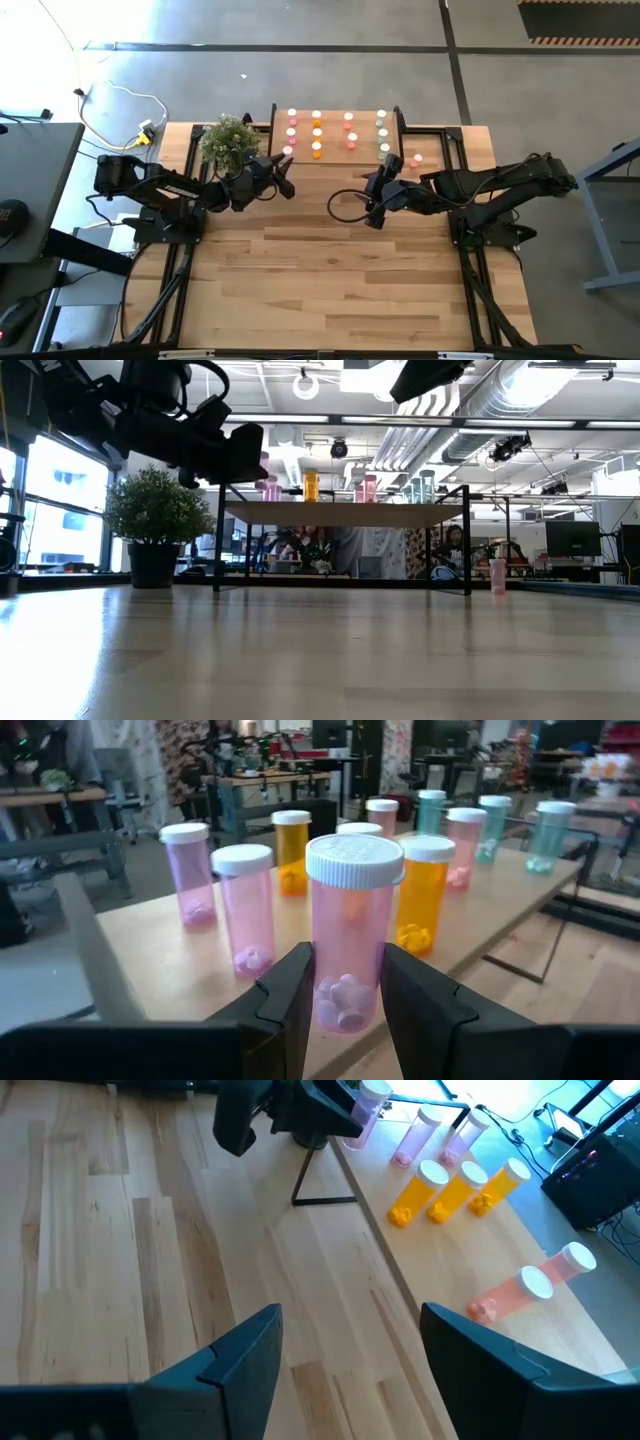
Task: Pick and place medicine bottles onto shelf by color
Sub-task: Put the violet pill bottle aligned with the other violet pill bottles on the shelf, then put the red pill bottle aligned with the other red pill bottles on the shelf
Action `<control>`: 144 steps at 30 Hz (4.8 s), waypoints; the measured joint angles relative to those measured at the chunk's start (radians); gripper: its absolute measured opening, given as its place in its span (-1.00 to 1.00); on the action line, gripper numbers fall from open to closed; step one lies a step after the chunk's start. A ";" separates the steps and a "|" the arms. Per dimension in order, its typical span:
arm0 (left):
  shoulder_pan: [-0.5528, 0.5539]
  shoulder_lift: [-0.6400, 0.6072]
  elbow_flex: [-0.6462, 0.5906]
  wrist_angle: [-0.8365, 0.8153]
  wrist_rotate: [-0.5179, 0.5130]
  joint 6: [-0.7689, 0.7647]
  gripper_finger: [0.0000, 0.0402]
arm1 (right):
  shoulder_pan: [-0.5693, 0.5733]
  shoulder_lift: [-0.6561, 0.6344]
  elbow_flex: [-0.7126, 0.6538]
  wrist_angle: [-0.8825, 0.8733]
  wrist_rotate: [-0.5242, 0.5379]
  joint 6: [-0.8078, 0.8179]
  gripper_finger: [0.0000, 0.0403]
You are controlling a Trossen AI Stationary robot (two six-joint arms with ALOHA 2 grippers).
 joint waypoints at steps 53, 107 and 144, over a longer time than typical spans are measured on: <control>-0.023 0.133 0.082 -0.017 -0.185 -0.107 -0.49 | 0.000 0.000 0.000 0.003 -0.007 0.004 0.14; -0.024 0.128 0.082 0.037 -0.190 -0.028 0.18 | 0.000 0.000 0.000 0.012 -0.041 0.011 0.14; -0.065 0.034 0.193 0.074 -0.232 0.234 0.17 | 0.000 0.000 0.000 0.014 -0.048 0.023 0.14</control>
